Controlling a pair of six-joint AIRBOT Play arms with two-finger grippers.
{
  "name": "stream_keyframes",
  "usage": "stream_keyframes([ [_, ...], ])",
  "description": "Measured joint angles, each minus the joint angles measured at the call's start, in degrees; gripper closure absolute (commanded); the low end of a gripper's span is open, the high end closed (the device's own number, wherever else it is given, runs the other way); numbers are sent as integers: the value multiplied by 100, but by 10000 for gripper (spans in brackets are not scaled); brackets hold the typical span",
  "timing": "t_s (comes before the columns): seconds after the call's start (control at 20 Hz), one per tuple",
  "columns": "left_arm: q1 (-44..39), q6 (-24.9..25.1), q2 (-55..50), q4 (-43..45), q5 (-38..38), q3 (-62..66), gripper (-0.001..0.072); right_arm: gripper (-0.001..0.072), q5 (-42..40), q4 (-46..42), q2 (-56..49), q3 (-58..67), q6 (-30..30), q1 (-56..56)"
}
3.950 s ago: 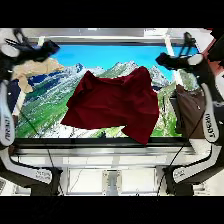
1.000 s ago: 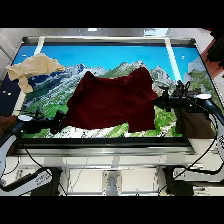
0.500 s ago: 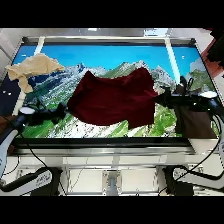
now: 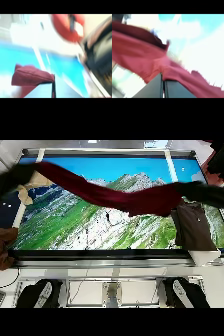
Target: Fold the shirts.
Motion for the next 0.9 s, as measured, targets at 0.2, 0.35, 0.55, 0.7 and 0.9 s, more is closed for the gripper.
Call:
stream_keyframes([
  [0.2, 0, -538, 802, 1340, 831, 1189, 696, 690, -817, -826, 881, 1274, 511, 0],
  [0.35, -2, -1036, 883, 2260, 748, 1856, 697, 690, -1104, -1224, 914, 2124, 741, 0],
  [0.55, 0, -1294, 426, 2710, 273, 2194, 697, 689, -787, -704, 170, 2594, 841, 2],
  [0.7, -26, -1364, -424, 2789, -514, 2258, 697, 688, -22, -284, -837, 2695, 879, 138],
  [0.9, -264, -1386, -2006, 2935, -1340, 2210, 696, 688, 573, -461, -2343, 2553, 892, 717],
])
